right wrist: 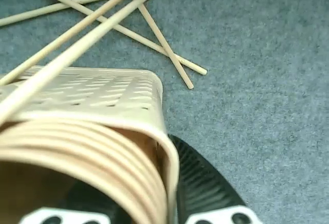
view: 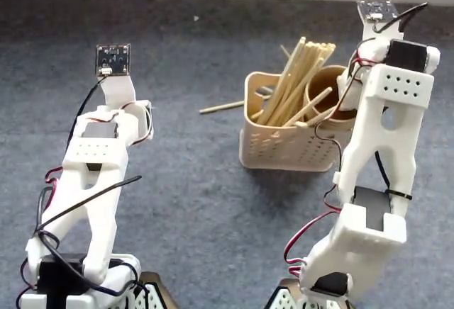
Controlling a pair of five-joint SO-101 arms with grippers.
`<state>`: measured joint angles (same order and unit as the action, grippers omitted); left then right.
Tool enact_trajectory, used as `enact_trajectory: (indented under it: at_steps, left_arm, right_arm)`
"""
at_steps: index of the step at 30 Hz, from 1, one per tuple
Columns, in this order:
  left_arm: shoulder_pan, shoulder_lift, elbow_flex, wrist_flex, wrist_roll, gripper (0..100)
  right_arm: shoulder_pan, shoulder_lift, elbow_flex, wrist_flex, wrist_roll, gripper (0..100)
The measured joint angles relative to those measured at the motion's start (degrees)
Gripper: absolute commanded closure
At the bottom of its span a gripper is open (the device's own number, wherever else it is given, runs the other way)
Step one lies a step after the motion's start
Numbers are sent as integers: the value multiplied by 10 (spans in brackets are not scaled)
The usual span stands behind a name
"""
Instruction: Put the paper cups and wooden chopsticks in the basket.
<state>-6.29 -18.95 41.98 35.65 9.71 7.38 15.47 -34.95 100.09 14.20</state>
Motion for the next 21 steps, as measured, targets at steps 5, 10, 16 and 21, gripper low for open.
enact_trajectory:
  at_steps: [5,10,16,21]
  left_arm:
    - [0,0,0,0,0,846]
    - [0,0,0,0,0,846]
    - [0,0,0,0,0,846]
    - [0,0,0,0,0,846]
  right_arm:
    - [24,-34,42,4,20,995]
    - [69,-79,108,4,60,995]
    - [153,-119,123,4,105,995]
    - [214,-127,123,4,149,995]
